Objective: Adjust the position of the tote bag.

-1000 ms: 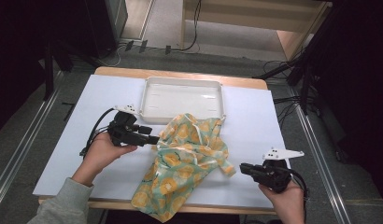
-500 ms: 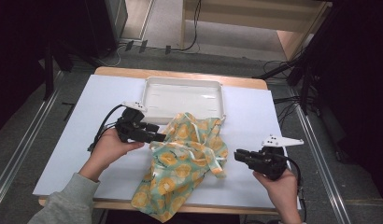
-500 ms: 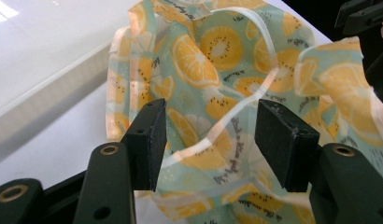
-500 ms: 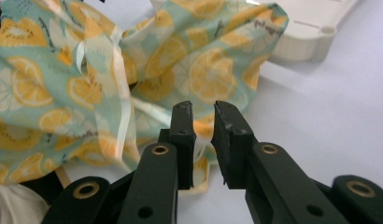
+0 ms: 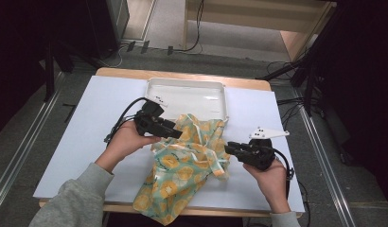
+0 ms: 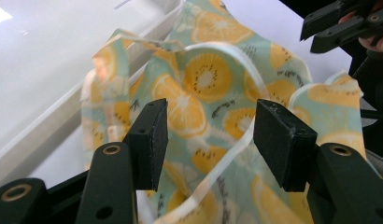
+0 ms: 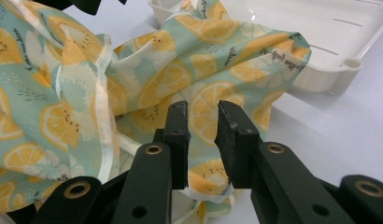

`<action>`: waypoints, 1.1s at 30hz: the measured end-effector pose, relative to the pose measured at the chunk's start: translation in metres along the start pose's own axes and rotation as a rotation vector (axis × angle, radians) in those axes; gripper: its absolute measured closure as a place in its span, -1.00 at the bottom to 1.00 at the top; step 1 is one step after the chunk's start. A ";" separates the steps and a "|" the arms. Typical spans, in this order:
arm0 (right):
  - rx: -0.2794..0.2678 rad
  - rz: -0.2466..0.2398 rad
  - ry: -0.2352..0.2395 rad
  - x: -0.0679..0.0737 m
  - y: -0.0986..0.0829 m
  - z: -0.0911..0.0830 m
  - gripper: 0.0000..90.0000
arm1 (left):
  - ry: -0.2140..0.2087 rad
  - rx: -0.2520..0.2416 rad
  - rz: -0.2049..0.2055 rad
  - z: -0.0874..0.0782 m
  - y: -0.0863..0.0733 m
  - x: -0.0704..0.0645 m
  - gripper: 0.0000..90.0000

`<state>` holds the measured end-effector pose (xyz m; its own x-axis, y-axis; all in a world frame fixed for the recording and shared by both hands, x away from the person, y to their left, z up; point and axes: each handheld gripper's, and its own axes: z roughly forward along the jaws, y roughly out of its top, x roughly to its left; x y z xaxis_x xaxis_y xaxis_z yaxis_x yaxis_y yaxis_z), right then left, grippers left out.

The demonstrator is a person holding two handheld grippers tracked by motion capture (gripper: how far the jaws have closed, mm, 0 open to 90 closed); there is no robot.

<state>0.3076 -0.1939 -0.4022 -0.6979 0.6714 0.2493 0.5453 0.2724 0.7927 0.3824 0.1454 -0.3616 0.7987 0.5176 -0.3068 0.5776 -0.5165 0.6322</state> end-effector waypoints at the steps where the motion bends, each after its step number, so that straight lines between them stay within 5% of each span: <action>1: 0.006 0.001 -0.002 0.000 0.000 0.001 0.67 | 0.000 0.005 0.000 0.003 0.003 -0.002 0.03; 16: -0.001 0.003 -0.012 -0.001 -0.002 0.005 0.51 | -0.055 0.069 0.028 0.040 0.021 -0.014 -0.08; 33: -0.005 -0.020 -0.026 0.002 -0.004 0.004 0.48 | -0.089 0.104 0.029 0.056 0.026 -0.038 -0.50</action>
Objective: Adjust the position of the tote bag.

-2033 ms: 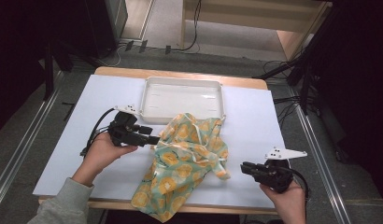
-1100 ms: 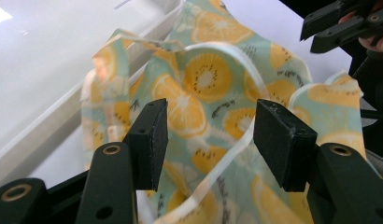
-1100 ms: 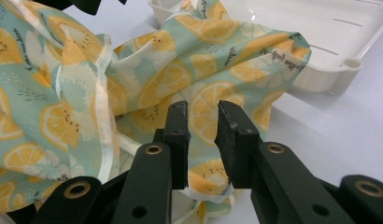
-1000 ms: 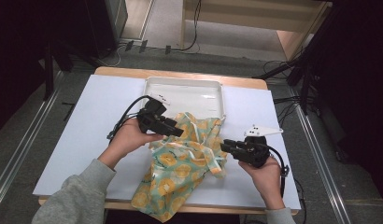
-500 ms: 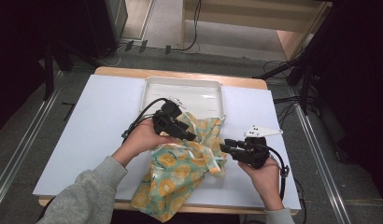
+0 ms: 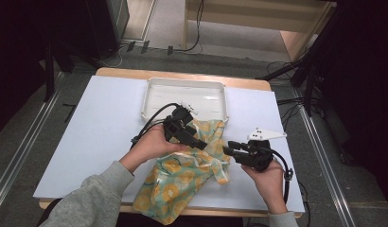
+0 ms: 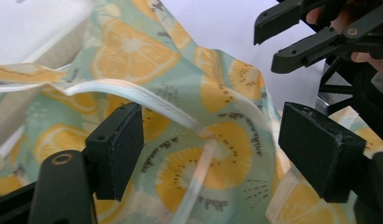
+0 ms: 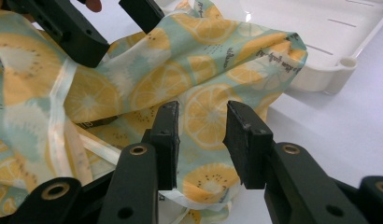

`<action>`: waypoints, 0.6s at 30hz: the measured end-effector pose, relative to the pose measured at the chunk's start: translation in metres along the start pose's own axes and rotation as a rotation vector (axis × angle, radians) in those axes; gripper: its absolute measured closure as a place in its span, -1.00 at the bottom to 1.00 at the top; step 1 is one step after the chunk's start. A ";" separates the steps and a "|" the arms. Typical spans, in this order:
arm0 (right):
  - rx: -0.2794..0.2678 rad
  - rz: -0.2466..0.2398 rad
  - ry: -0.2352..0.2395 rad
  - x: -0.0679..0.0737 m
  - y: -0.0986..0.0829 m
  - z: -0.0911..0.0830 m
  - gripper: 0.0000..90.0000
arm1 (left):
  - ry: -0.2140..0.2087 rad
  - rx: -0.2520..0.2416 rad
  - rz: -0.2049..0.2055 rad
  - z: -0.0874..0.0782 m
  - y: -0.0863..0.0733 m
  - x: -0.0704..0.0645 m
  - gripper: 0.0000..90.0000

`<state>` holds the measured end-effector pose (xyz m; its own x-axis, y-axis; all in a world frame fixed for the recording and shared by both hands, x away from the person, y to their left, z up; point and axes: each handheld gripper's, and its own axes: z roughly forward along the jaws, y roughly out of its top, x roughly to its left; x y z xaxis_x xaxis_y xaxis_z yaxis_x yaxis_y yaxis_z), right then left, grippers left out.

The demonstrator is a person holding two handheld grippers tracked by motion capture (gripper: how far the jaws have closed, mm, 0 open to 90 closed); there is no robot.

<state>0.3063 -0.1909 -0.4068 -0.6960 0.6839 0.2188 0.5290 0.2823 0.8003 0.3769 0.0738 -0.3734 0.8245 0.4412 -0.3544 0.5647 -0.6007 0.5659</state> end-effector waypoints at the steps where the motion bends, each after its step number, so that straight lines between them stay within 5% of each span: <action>1: 0.001 -0.004 0.000 0.001 0.000 0.000 0.47 | 0.005 0.008 0.002 0.001 0.000 -0.002 -0.53; 6: 0.003 -0.003 0.000 0.002 0.000 0.002 0.47 | 0.022 0.022 0.019 0.004 0.000 -0.010 -0.54; 8: 0.002 0.000 0.001 0.002 0.000 0.002 0.47 | 0.062 0.052 0.034 0.010 -0.001 -0.011 -0.47; 10: -0.001 -0.005 0.004 0.003 0.000 0.002 0.46 | 0.080 0.071 0.028 0.014 -0.004 -0.008 -0.10; 14: -0.007 -0.008 0.008 0.006 -0.001 0.001 0.45 | 0.052 0.079 0.010 0.014 -0.008 -0.003 0.68; 18: 0.007 -0.013 0.014 0.010 -0.005 0.005 0.45 | 0.031 0.079 0.013 0.008 -0.012 -0.003 1.00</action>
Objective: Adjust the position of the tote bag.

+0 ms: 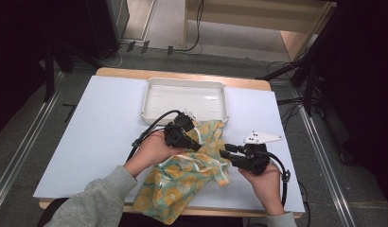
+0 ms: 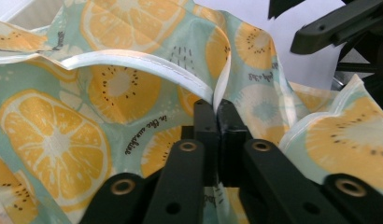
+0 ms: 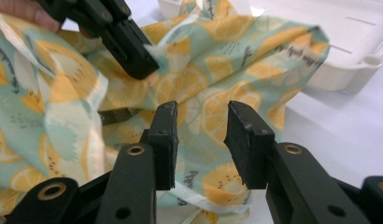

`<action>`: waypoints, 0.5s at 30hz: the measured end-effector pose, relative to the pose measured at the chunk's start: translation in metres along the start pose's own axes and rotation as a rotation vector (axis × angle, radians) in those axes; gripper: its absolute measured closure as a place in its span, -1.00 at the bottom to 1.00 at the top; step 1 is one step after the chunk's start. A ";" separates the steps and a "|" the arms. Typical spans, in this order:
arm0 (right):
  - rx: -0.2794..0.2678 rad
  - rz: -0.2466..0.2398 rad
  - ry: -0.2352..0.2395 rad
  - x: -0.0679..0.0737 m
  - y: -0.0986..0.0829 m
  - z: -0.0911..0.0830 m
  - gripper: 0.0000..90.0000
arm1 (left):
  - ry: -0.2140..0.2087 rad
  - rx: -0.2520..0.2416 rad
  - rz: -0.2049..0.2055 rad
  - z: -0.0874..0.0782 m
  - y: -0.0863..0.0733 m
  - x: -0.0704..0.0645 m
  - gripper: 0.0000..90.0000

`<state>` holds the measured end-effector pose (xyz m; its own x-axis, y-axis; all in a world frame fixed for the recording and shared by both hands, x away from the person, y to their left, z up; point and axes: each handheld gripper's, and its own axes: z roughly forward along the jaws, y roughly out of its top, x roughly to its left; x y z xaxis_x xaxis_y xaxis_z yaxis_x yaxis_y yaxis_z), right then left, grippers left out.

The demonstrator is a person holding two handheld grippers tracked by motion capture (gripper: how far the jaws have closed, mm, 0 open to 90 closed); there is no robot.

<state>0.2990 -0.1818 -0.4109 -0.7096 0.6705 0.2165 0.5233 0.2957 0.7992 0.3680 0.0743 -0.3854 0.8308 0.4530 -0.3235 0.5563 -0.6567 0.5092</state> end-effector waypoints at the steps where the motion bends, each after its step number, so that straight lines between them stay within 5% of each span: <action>1: 0.004 -0.003 0.000 0.001 -0.001 0.001 0.45 | 0.001 -0.005 -0.002 -0.002 -0.001 0.000 1.00; 15: 0.004 0.007 0.025 0.017 -0.004 0.015 0.63 | 0.015 -0.106 -0.005 -0.043 -0.019 0.006 1.00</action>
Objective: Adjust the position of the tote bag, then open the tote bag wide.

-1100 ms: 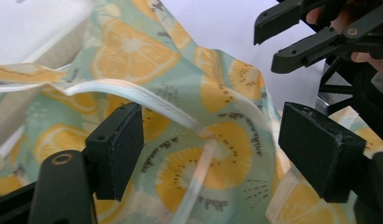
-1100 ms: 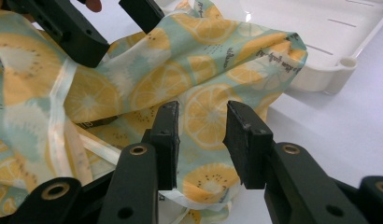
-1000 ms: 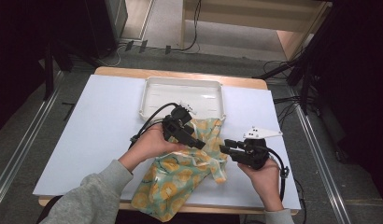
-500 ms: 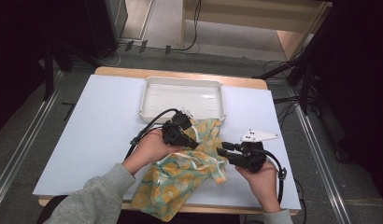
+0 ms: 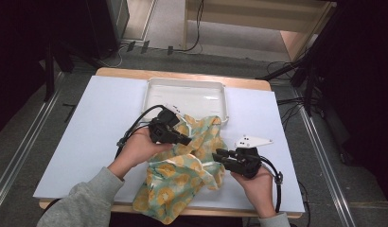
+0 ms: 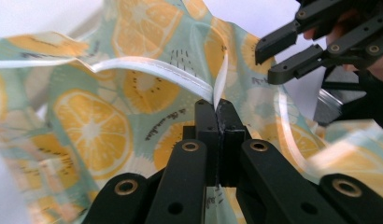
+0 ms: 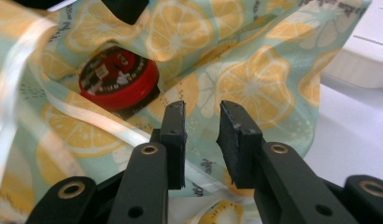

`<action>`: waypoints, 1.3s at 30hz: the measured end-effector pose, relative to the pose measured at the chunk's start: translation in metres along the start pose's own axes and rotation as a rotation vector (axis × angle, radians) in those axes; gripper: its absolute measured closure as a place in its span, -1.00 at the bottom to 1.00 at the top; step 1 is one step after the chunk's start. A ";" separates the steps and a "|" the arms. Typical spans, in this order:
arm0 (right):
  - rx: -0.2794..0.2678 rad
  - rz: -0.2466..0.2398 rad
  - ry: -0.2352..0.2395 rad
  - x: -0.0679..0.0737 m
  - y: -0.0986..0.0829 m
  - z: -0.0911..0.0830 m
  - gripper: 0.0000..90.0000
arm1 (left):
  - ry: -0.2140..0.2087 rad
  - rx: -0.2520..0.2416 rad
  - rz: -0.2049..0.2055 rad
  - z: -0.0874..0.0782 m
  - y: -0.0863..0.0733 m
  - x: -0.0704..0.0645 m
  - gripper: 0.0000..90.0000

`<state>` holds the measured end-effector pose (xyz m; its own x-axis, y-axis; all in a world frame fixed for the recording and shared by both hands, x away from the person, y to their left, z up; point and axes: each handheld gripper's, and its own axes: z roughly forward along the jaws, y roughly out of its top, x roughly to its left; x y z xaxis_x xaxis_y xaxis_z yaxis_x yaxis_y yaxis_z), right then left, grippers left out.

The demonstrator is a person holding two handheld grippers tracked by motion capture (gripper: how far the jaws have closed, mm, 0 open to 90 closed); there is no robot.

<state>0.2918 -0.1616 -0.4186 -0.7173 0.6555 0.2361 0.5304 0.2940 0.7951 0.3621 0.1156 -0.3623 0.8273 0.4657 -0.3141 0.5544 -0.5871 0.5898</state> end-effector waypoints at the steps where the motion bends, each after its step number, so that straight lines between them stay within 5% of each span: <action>1: -0.010 0.002 0.004 0.000 0.000 0.000 0.60 | 0.010 -0.005 -0.003 -0.002 -0.001 0.000 1.00; 12: -0.013 0.022 -0.039 0.004 -0.009 -0.015 0.46 | 0.025 -0.034 -0.017 -0.010 -0.010 0.004 1.00; 15: -0.012 -0.004 -0.031 0.007 -0.008 -0.014 0.44 | 0.026 -0.036 -0.018 -0.011 -0.011 0.005 1.00; 24: -0.049 0.023 0.022 0.012 0.009 0.002 0.94 | 0.040 -0.054 -0.023 -0.017 -0.017 0.004 1.00; 31: 0.026 0.005 0.046 0.020 0.010 0.025 0.95 | 0.050 -0.080 -0.038 -0.028 -0.027 0.007 1.00; 39: 0.064 -0.023 0.033 0.024 0.002 0.025 0.95 | 0.083 -0.121 -0.077 -0.046 -0.044 0.017 1.00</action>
<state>0.2873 -0.1278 -0.4253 -0.7437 0.6250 0.2374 0.5405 0.3531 0.7637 0.3473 0.1797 -0.3594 0.7695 0.5626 -0.3023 0.5970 -0.4655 0.6534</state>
